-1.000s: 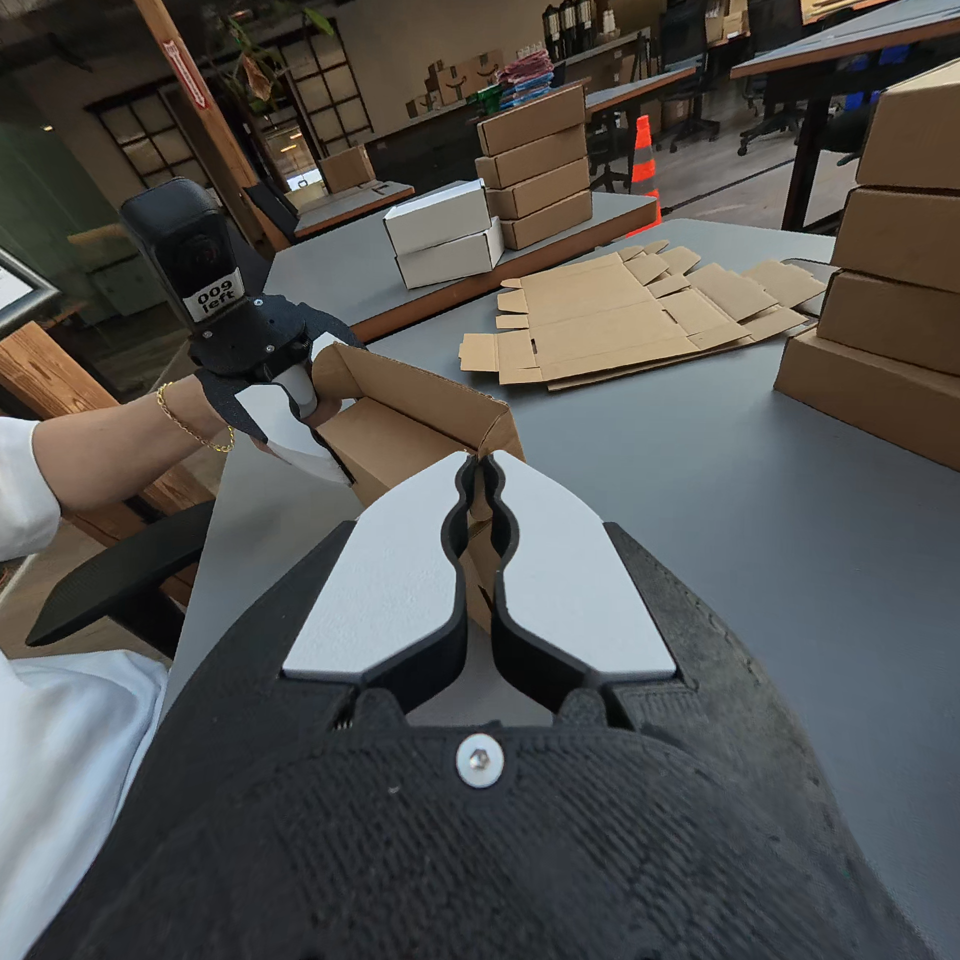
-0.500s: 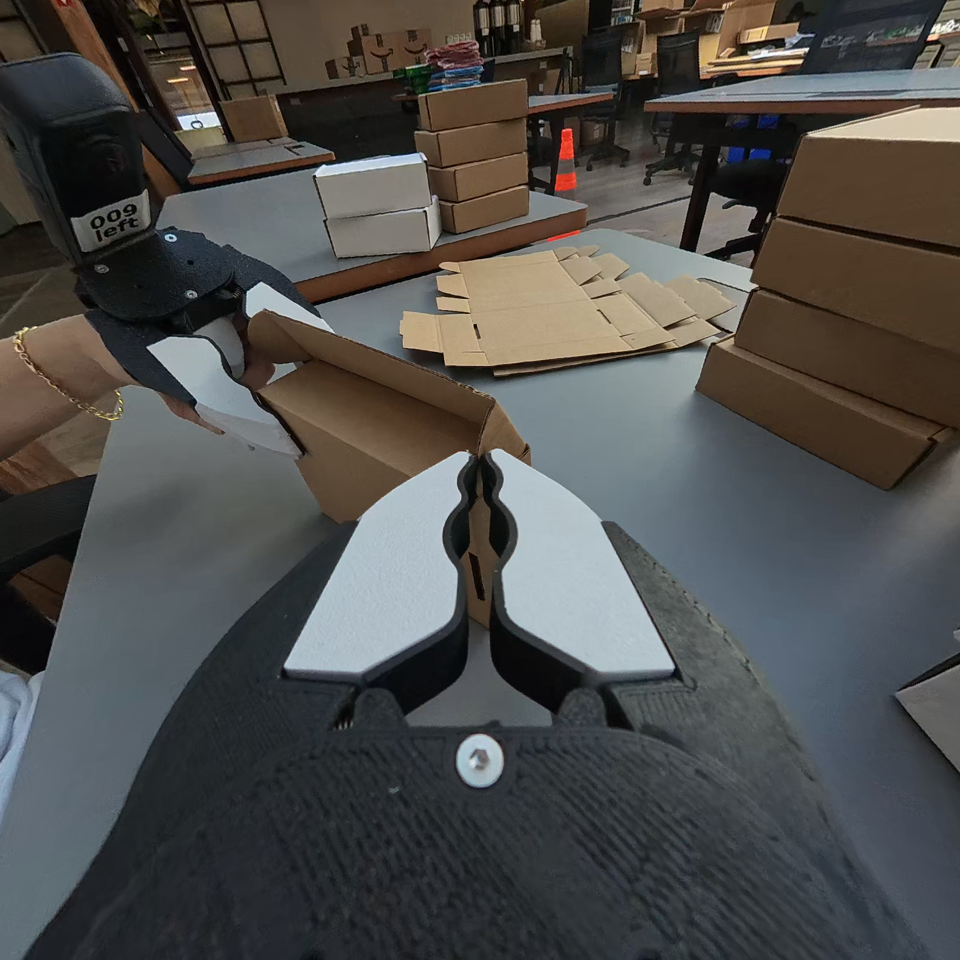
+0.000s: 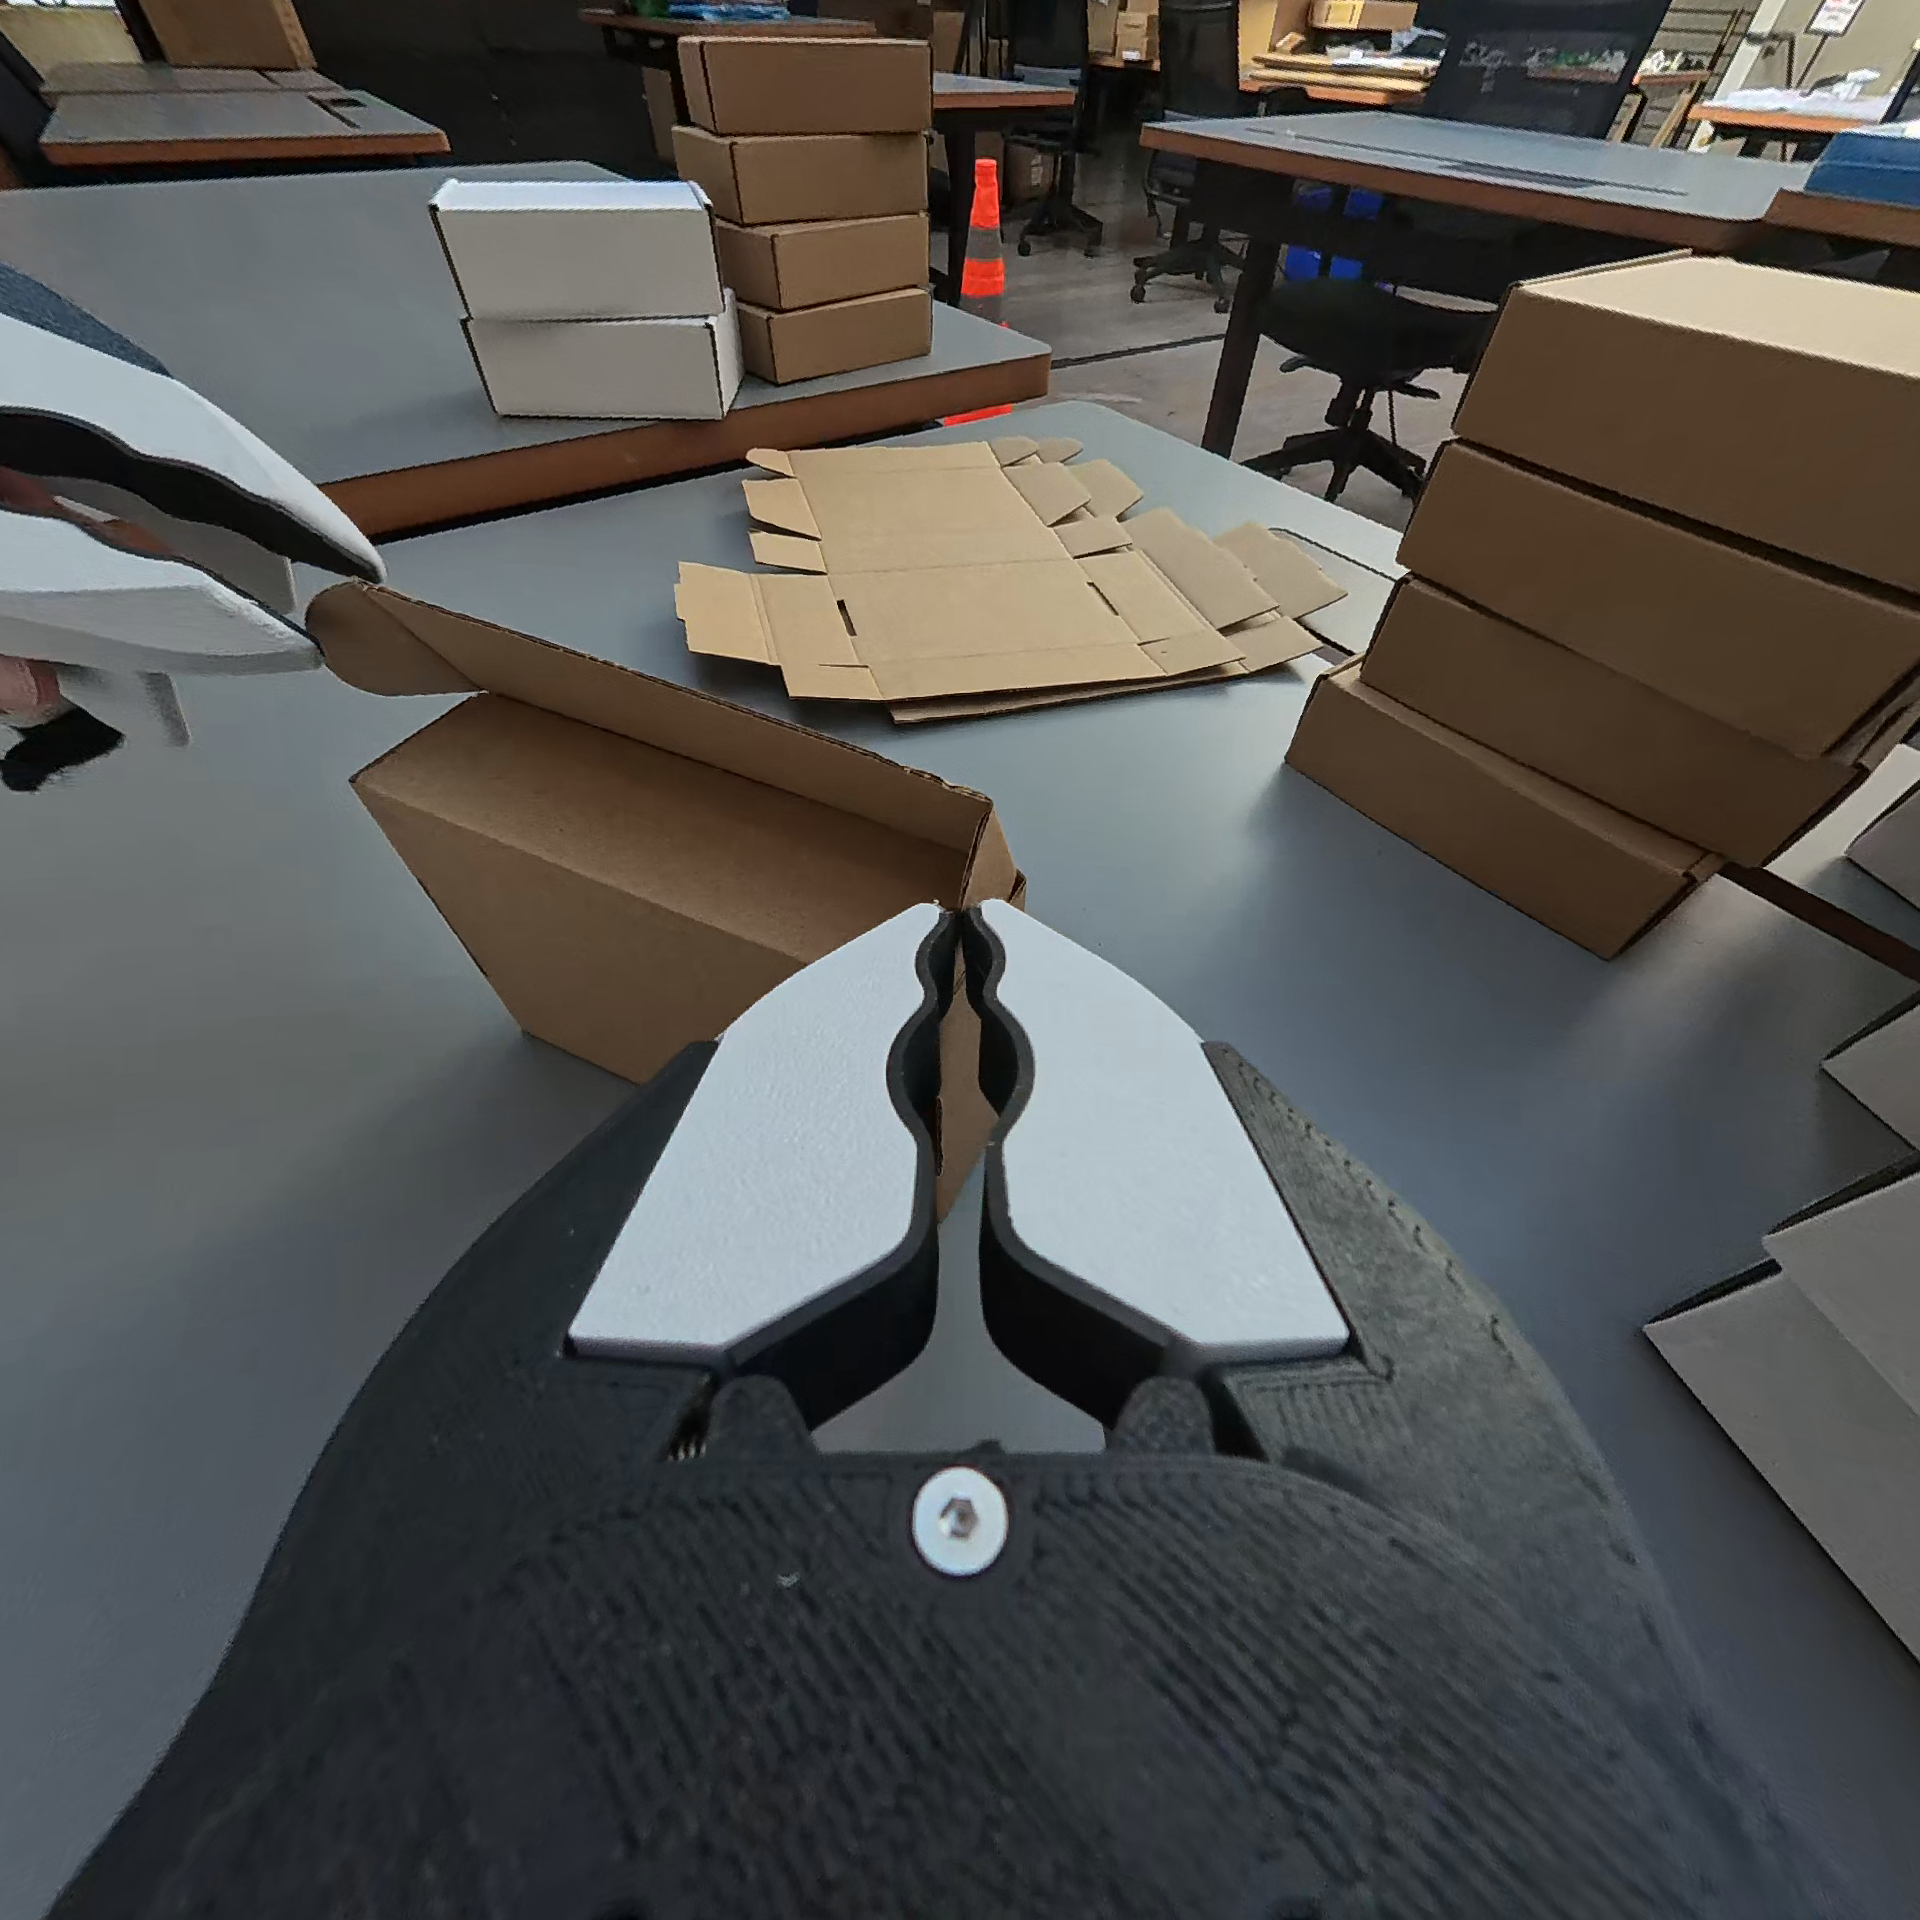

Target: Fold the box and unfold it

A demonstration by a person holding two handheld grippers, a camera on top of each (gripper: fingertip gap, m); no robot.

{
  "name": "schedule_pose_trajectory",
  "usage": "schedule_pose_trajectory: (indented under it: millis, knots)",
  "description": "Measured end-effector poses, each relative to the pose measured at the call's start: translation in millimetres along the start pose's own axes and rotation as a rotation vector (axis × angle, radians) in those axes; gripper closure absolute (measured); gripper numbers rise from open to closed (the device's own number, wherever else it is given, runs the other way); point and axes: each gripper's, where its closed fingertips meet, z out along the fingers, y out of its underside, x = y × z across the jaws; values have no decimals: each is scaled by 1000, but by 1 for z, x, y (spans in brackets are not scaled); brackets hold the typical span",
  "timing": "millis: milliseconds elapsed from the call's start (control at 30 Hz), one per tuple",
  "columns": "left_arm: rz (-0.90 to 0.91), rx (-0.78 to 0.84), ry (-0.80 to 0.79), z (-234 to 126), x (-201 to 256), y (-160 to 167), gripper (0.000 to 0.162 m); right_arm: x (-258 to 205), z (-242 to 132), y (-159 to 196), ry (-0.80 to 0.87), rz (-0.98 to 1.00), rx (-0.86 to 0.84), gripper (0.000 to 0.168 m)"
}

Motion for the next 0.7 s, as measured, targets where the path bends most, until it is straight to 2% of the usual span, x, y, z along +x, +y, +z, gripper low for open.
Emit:
schedule_pose_trajectory:
  millis: [100,167,267,433,567,700]
  knots:
    - [-13,-27,-7,5,1,7,143,-3,2,0,-5,5,3,167]
    - [-18,-16,-28,8,0,7,159,-3,1,0,6,-8,1,167]
    - [-20,-12,-69,9,-2,5,160,-3,-1,0,44,-20,-8,167]
    - [-317,-168,-221,15,-22,13,160,-10,2,-4,168,-1,57,166]
    - [-462,-306,-278,19,-31,15,160,-19,2,-4,263,-66,61,166]
    - [-603,-355,-294,22,-34,14,159,-29,-4,-1,337,-136,84,166]
